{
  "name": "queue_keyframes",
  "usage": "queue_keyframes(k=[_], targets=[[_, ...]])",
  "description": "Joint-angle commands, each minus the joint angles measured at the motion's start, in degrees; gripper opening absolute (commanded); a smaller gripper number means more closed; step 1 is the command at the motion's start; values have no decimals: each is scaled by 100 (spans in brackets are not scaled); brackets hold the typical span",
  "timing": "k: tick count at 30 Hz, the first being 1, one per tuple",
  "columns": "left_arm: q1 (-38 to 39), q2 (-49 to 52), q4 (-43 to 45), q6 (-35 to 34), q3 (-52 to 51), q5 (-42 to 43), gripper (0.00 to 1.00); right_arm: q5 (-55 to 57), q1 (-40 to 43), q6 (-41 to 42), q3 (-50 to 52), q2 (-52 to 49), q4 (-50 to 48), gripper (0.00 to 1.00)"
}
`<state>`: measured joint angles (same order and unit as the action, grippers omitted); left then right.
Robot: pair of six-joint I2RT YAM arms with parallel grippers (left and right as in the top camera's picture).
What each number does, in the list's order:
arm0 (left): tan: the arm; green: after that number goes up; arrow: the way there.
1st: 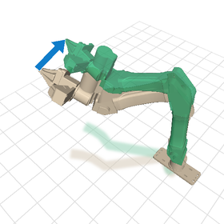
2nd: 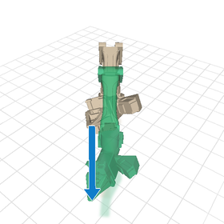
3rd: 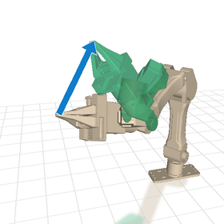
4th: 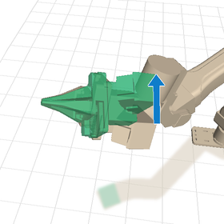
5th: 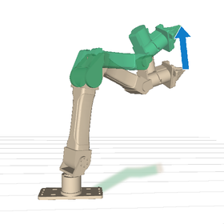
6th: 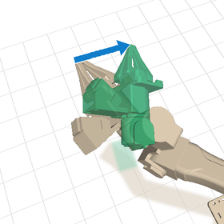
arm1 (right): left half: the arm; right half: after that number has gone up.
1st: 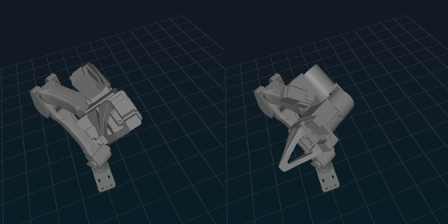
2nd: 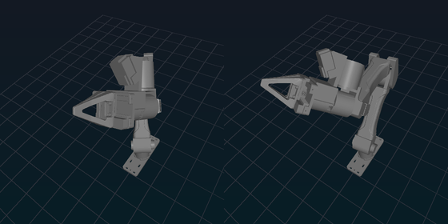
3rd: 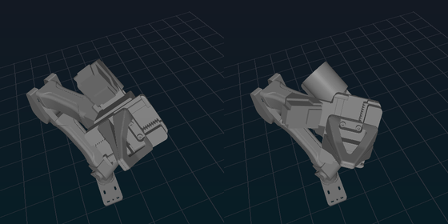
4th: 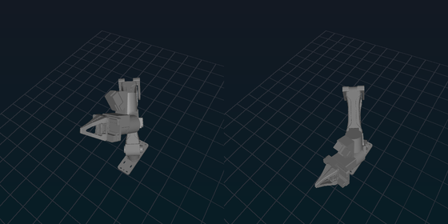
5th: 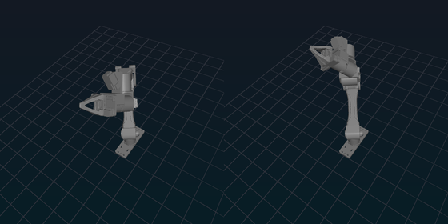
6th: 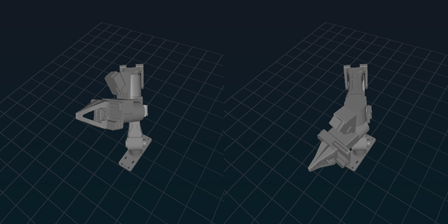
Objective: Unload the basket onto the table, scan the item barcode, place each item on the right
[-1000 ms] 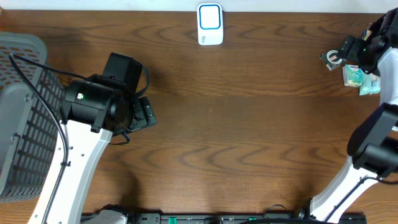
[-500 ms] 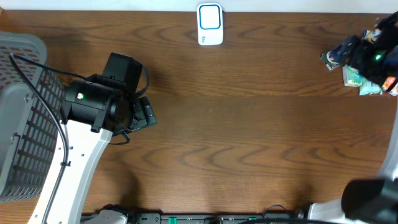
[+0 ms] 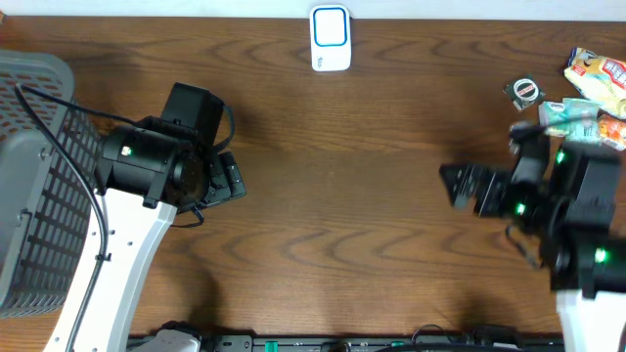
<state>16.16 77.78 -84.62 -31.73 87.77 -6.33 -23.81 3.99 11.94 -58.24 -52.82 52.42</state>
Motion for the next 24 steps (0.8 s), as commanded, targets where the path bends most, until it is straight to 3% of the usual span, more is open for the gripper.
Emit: queue_keyframes(k=[1,4,12,24], targets=[[-24,-31,-17,-52,26,-15,97,-35,-76,136,459,378,13,99],[-24,-31,-15,-52,26,-15,98,-83,-76,140,774,595,199,99],[-24,-31,-15,-52,26,-15,97,-304,-76,817,962,566,1856,99],[-24,-31,-17,-52,26,-15,98,-201,-144,817,962,557,1967,99]])
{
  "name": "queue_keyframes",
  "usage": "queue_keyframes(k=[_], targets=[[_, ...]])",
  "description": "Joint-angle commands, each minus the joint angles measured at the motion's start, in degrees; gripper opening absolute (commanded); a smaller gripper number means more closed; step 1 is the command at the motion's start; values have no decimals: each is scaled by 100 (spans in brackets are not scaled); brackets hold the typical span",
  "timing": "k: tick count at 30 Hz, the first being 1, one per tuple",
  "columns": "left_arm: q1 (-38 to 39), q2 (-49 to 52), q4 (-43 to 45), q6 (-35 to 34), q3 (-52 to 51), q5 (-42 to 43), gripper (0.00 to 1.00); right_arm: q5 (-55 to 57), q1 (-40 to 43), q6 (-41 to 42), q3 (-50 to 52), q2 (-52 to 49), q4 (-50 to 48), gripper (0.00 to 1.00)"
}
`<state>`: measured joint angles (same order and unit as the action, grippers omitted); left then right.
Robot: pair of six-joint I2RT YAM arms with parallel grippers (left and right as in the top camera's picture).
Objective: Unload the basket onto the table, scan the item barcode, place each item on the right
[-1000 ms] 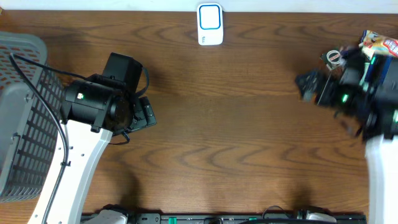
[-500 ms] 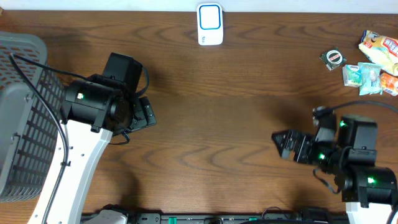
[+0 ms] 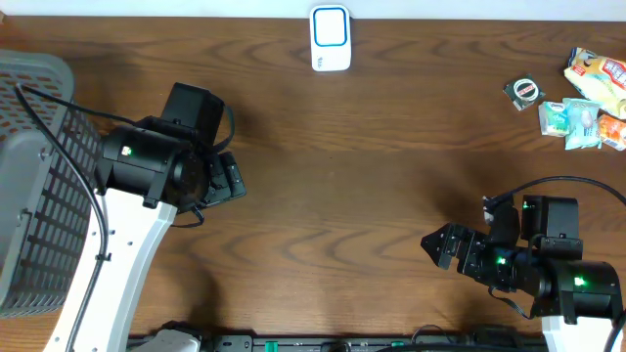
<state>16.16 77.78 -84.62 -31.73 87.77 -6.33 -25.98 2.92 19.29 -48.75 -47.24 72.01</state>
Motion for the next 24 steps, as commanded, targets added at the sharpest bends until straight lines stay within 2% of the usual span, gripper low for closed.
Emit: queue_keyframes(k=[1,8,12,15,18,21,24], targets=[[-24,-31,-15,-52,26,-15,98,83,-39,83,13,0,0,99],[-24,-31,-15,-52,26,-15,98,201,-42,83,35,9,-26,99],[-24,-31,-15,-52,26,-15,98,140,-79,81,376,247,-415,99],[-24,-31,-15,-52,26,-15,98,116,-79,76,844,601,-883,99],[-24,-31,-15,-52,26,-15,97,-186,-79,-262,1309,1012,-1506,99],[-24,-31,-15,-52,26,-15,98,-750,-79,-848,1722,1484,-2542,99],[-24,-31,-15,-52,26,-15,98,-929,-136,-1019,2002,1908,-3451,99]])
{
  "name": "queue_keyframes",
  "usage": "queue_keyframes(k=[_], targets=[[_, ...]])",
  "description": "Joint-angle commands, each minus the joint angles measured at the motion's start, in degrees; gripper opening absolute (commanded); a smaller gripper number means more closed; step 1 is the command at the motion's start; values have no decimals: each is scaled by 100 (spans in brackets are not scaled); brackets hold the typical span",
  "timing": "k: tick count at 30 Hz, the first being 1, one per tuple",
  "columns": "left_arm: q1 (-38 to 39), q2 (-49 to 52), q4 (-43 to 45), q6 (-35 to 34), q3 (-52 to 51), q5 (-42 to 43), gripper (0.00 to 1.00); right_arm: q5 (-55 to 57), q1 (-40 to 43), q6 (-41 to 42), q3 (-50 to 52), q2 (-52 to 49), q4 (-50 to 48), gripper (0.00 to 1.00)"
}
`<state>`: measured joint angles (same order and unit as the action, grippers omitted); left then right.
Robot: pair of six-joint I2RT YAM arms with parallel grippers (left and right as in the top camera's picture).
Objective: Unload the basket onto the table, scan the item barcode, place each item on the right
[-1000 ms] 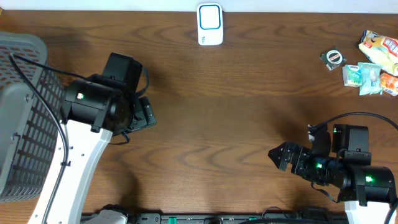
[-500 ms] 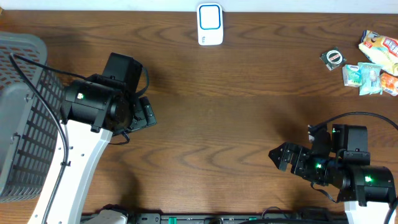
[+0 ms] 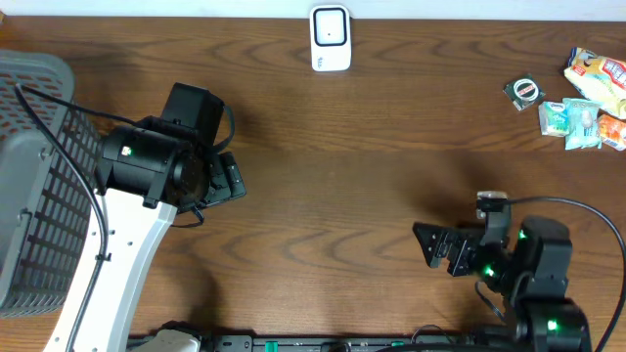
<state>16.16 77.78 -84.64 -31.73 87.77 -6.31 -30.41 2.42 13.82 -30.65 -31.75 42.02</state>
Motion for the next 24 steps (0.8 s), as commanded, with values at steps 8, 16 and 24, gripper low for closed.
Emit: queue_keyframes(k=[8,16,24], targets=[[-24,-31,-15,-52,26,-17,97,-378,-433,-1226,776,1412,-1810,99],[-24,-31,-15,-52,26,-17,98,-376,-472,-2295,1327,2564,-1945,99],[-24,-31,-13,-52,26,-17,98,144,-470,-2288,1888,3091,-2599,99]])
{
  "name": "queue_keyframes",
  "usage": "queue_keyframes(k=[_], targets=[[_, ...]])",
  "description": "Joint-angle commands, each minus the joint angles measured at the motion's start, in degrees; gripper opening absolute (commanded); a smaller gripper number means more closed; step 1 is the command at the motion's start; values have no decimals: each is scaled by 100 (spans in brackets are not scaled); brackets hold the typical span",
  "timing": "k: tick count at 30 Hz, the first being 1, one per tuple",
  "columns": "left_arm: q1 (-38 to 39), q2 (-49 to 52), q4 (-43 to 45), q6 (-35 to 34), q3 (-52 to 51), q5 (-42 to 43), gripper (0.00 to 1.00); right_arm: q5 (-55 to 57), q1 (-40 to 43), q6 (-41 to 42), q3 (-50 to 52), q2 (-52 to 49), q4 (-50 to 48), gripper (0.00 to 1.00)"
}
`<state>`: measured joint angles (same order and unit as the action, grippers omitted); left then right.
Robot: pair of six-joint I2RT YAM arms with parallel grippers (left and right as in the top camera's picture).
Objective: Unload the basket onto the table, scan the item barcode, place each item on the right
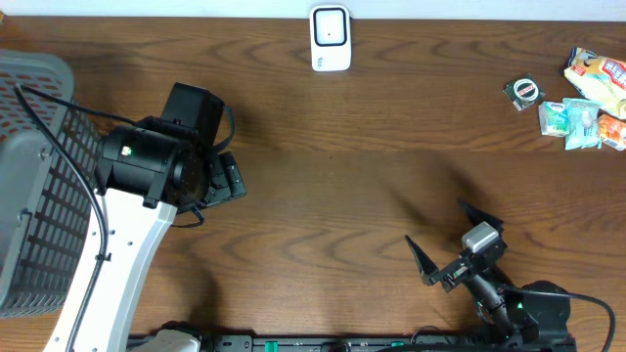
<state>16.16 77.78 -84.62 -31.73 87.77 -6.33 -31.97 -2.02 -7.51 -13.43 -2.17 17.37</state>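
Observation:
The white barcode scanner [331, 38] stands at the far edge of the table, centre, and its screen looks grey. The items lie at the far right: a small round piece [524, 91], pale green packets [570, 116] and a yellow and red snack bag [596, 74]. My right gripper [449, 238] is low at the front right, open wide and empty, well away from the items. One finger [422, 261] points left and the other finger [478, 211] points to the far side. My left gripper [233, 177] rests at the left, shut and empty.
A grey mesh basket [34, 186] fills the left edge, partly under my left arm. The brown wooden table [333, 166] stretches between the two arms. Cables run along the front edge.
My right arm has drawn back toward the front edge, so less of it shows. Its fingers now stand much wider apart. The left arm, the scanner and the items are unchanged.
My right gripper first hung empty at mid right, just below the items. Then it was nearer the front edge, pointing left, and stayed there while the scanner's screen went from blue to grey. Now it sits lower still, spread wide. No item has moved.

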Motion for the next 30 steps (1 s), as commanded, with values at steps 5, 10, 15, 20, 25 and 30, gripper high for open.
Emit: queue_keyframes(k=[5,10,15,20,25,30], targets=[[-24,-31,-15,-52,26,-15,98,555,-28,-157,461,186,-608,99],[-24,-31,-15,-52,26,-15,98,691,-28,-155,719,186,-1287,99],[-24,-31,-17,-52,26,-15,97,811,-28,-151,870,186,-1517,99],[-24,-31,-15,-52,26,-15,98,811,-28,-151,1071,186,-1971,99],[-24,-31,-15,-52,26,-15,98,1086,-28,136,1322,186,-2358,99],[-24,-31,-17,-52,26,-15,98,1266,-33,234,1314,186,-2402,99]])
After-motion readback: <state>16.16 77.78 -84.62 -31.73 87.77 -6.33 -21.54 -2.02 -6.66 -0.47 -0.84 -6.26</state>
